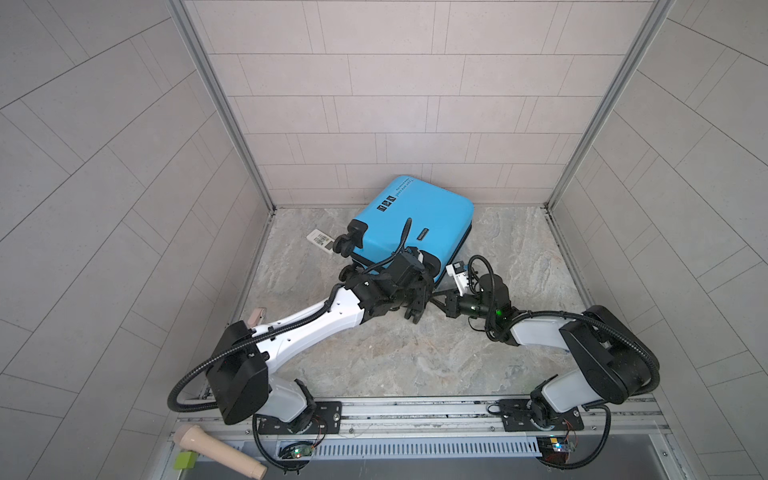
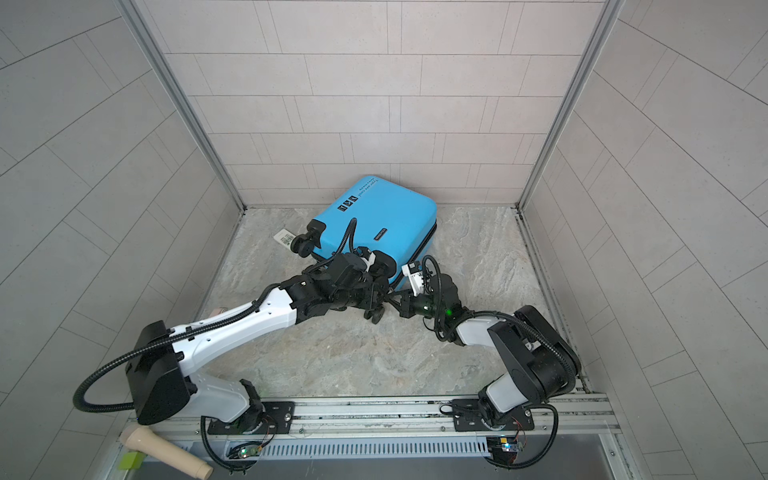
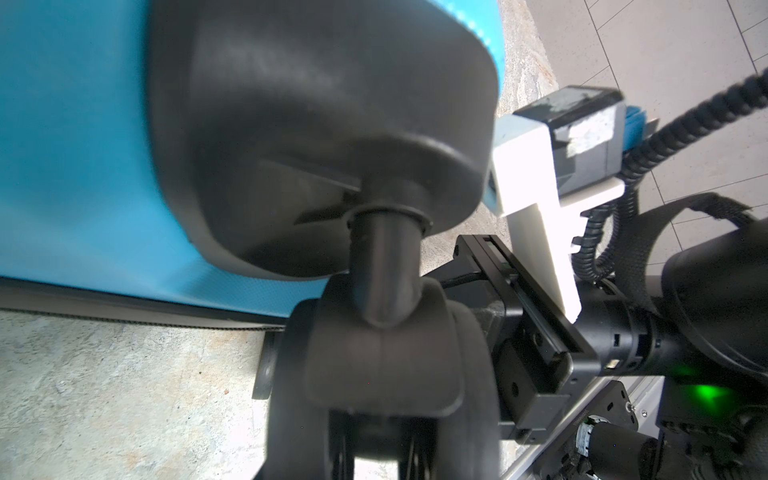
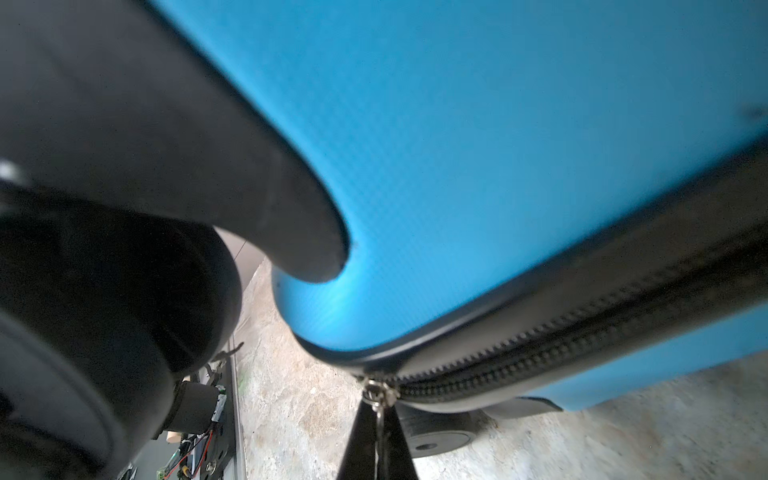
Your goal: Pack the luggage
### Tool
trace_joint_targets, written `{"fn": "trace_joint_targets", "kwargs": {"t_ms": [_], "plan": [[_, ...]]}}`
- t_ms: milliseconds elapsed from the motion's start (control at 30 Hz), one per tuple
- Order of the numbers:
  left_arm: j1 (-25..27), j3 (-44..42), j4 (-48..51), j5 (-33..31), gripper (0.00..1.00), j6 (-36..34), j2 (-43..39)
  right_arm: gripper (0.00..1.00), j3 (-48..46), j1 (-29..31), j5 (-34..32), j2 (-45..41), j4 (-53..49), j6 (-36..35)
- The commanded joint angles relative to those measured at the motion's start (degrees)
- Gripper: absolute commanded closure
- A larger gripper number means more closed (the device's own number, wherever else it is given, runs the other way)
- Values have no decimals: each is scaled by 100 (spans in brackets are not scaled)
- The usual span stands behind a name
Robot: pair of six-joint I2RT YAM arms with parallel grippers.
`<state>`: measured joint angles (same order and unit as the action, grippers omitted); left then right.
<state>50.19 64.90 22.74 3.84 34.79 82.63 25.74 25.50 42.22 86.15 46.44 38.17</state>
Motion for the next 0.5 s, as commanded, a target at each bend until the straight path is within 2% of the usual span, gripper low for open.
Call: {"fn": "trace_joint_targets", "kwargs": {"t_ms": [0, 133, 267, 467], "plan": [[-27, 200, -226, -73, 100, 230, 1, 95, 106, -45, -600, -116, 497, 94], [-27, 198, -226, -46, 100, 259, 0, 100, 198, -45, -604, -98, 423, 163], [-28, 224, -218, -24, 100, 281, 25, 100, 292, -45, -697, -184, 99, 241], [-14, 249, -78, -146, 100, 259, -27, 100, 147, -64, -1603, -1044, -1139, -50]]}}
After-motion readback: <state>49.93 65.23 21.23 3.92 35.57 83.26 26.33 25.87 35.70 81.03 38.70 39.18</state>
